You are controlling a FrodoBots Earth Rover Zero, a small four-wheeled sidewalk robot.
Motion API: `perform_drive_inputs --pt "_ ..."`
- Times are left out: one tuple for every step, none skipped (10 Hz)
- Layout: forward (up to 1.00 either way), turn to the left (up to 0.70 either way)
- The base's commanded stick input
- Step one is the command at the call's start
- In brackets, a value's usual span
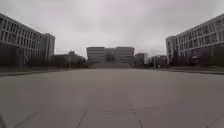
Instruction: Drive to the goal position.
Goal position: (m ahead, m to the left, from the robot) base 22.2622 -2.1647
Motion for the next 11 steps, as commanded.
perform_drive_inputs --pt "0.70 0.00" --pt "0.70 0.00" --pt "0.70 0.00" --pt "0.70 -0.17" --pt "0.70 -0.17" --pt "0.70 -0.17" --pt "0.70 -0.17" --pt "0.70 -0.17" --pt "0.70 -0.17" --pt "0.70 -0.16" --pt "0.70 -0.12"
